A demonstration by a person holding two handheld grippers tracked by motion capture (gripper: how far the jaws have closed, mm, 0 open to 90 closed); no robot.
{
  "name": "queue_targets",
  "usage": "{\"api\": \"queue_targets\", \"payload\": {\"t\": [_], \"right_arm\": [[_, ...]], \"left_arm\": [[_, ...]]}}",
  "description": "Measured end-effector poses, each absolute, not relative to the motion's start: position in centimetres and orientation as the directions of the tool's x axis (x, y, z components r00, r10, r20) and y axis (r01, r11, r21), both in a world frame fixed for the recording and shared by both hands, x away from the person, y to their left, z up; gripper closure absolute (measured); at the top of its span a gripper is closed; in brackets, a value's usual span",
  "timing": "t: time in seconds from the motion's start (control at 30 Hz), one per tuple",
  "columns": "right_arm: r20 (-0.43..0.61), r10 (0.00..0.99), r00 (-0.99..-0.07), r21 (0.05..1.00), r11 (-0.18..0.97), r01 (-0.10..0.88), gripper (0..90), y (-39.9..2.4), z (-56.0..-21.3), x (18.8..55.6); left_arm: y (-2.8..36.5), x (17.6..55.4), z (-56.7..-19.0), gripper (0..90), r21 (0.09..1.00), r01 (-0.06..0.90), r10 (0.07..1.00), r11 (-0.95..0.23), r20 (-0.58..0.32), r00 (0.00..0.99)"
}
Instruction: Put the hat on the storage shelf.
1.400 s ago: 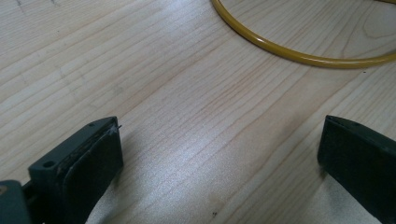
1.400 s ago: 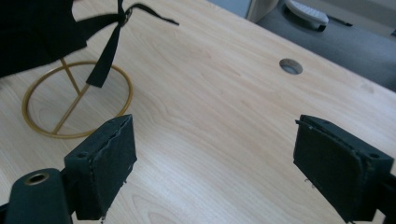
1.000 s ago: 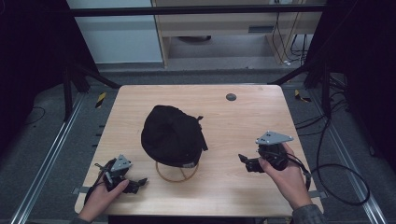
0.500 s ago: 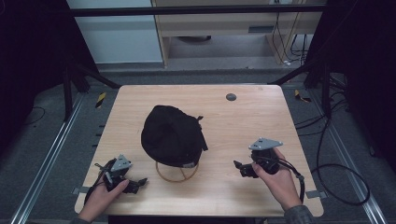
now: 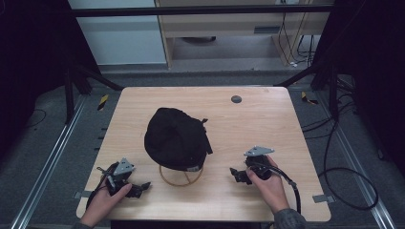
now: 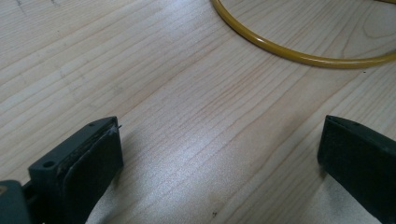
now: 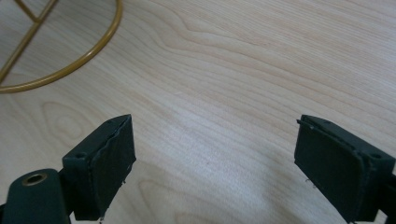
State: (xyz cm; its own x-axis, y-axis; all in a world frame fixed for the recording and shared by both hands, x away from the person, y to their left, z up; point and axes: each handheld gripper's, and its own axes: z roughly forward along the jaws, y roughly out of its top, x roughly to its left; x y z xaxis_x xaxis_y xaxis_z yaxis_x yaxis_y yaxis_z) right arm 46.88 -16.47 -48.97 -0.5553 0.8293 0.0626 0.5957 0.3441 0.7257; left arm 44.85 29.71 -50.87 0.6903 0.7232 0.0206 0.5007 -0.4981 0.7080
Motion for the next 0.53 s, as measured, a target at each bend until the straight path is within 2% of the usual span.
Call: {"api": "queue_targets", "payload": {"t": [0.13,0.23,0.3,0.53], "right_arm": [[0.016,0.828,-0.56,0.728,0.375,0.574,12.2,-15.6,-50.0,47.4],[0.036,0.845,-0.533,0.744,0.334,0.579,8.6,-14.8,-51.1,47.8],[-0.007,0.849,-0.528,0.736,0.362,0.573,7.1,-14.5,-51.1,48.0],[-0.003,0.857,-0.515,0.73,0.354,0.584,4.4,-14.4,-51.2,48.1]], "left_arm": [[29.7,44.8,-50.9,0.0,0.708,0.5,0.723,-0.498,0.021,0.691],[29.7,44.9,-50.9,0.0,0.708,0.501,0.723,-0.498,0.021,0.69],[29.7,44.8,-50.9,0.0,0.708,0.501,0.723,-0.498,0.021,0.69],[29.7,44.9,-50.9,0.0,0.709,0.5,0.722,-0.498,0.02,0.691]]}}
